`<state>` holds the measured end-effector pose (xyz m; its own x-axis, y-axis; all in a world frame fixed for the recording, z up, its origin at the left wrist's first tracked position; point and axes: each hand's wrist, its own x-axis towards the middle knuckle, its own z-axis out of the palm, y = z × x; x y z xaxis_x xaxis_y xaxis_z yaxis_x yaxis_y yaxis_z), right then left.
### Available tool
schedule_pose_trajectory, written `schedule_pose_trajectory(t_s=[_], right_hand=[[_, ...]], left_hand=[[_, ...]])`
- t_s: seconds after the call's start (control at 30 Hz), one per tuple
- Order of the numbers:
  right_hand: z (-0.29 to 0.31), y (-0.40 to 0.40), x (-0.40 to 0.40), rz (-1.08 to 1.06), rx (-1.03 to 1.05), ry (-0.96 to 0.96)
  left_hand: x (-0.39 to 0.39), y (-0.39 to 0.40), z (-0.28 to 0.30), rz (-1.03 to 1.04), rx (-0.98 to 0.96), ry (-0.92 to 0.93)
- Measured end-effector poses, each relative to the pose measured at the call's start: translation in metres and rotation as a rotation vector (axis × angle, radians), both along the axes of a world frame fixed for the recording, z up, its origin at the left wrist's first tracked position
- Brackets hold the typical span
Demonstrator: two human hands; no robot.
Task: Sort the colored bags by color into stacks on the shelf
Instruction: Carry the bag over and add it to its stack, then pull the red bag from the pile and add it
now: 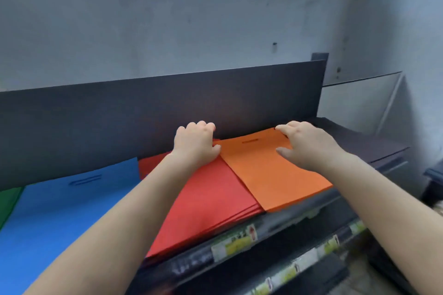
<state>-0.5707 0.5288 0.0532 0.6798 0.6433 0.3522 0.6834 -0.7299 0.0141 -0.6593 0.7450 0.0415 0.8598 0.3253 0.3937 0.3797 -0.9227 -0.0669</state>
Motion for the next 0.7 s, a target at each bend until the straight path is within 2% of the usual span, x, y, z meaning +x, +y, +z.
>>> schedule_pose_trajectory(t_s=[0.33, 0.7], right_hand=[[0.006, -0.205, 0.105, -0.327, -0.095, -0.016], [-0.004, -0.383, 0.179, -0.681, -0.111, 0.034]], left_hand=[[0.164, -0.196, 0.003, -0.300, 0.013, -0.058], [0.304, -0.401, 0.004, -0.676, 0.035, 0.007]])
